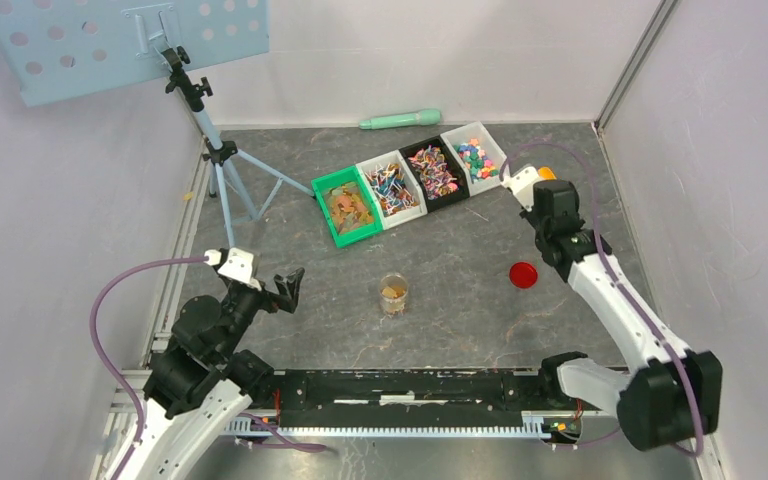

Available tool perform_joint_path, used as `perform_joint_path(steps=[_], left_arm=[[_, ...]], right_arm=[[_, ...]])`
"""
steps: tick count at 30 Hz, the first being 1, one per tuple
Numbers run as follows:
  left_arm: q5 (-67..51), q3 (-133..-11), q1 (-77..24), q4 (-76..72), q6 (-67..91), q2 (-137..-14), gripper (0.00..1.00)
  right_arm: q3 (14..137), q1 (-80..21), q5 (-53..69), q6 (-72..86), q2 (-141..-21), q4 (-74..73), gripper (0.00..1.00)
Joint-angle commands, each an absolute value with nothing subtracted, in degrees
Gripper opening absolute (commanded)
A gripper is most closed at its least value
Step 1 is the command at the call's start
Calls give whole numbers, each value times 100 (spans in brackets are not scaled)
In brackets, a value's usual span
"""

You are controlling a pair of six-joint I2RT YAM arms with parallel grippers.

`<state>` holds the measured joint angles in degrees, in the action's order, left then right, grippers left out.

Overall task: Pack the candies
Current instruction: Place the spatula at the center of the board.

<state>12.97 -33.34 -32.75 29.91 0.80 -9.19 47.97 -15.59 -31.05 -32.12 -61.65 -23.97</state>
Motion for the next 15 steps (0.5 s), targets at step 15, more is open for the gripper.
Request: perform_joint_path(steps=[15], left_arm=[[1040, -3306, -3282, 2634, -64, -997, 100]], right_arm=[[4985, 665, -153, -2095, -7953, -1275, 11]])
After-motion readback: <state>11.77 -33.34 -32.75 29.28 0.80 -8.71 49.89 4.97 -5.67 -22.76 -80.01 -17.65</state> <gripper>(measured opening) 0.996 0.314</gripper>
